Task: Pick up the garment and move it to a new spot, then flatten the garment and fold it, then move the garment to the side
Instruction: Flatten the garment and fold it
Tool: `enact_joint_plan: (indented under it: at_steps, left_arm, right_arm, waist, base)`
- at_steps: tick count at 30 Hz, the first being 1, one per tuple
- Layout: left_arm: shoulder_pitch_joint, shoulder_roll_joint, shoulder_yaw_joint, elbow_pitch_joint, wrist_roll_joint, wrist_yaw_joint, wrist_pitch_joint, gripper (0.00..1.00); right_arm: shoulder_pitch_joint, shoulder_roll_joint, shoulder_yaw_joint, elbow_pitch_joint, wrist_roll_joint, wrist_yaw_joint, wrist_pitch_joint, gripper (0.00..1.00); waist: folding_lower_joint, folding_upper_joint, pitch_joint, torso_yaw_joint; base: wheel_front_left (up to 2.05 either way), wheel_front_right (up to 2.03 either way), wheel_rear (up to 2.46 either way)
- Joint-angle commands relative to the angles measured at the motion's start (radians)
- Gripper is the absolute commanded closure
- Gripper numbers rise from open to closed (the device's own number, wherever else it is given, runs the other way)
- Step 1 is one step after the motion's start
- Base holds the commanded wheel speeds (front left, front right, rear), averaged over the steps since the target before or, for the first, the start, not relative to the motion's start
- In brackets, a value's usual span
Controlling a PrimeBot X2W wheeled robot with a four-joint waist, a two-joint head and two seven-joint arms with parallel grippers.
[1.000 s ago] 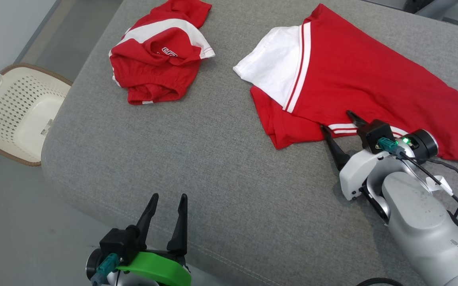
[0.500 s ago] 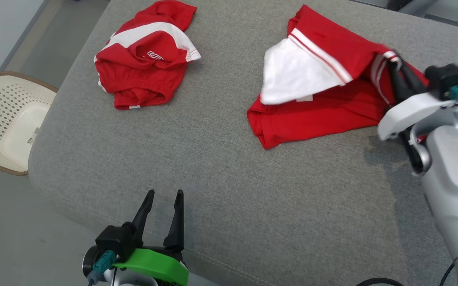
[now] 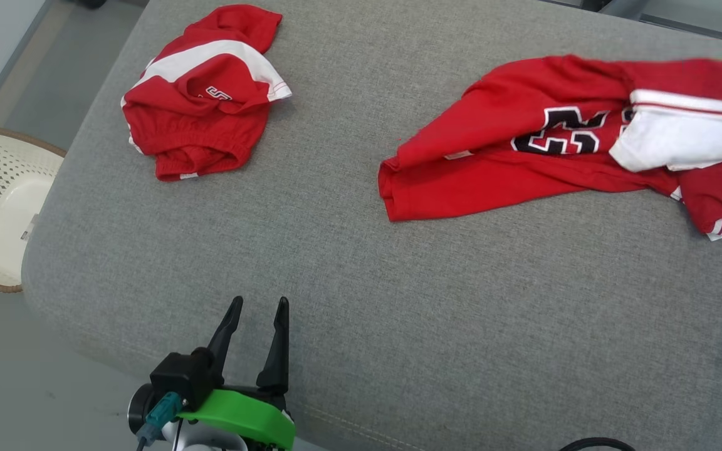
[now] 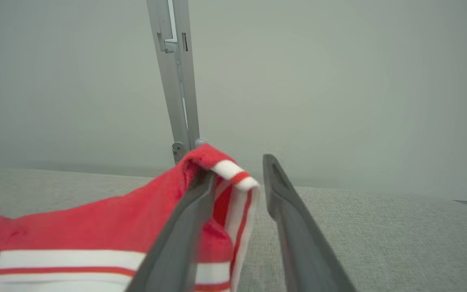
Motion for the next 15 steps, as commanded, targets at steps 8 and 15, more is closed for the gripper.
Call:
enact_joint_plan:
  at_steps: [8,15]
  left_arm:
    - [0.001,0.003,0.034,0.012,0.039,-0.016,0.001,0.00]
    - [0.017,0.003,0.067,0.016,0.070,-0.031,0.001,0.00]
  right_arm:
    - [0.113,0.133,0.047,-0.128,0.010,0.000,-0.002,0.00]
    - [0.317,0.208,0.203,-0.291,0.119,0.000,-0.002,0.00]
  waist:
    - [0.0000,-0.0001,-0.060,-0.102]
    - [0.0000,-0.0001,-0.135,-0.221]
  base:
    - [0.00,0.00,0.00]
    - [0.00,0.00,0.00]
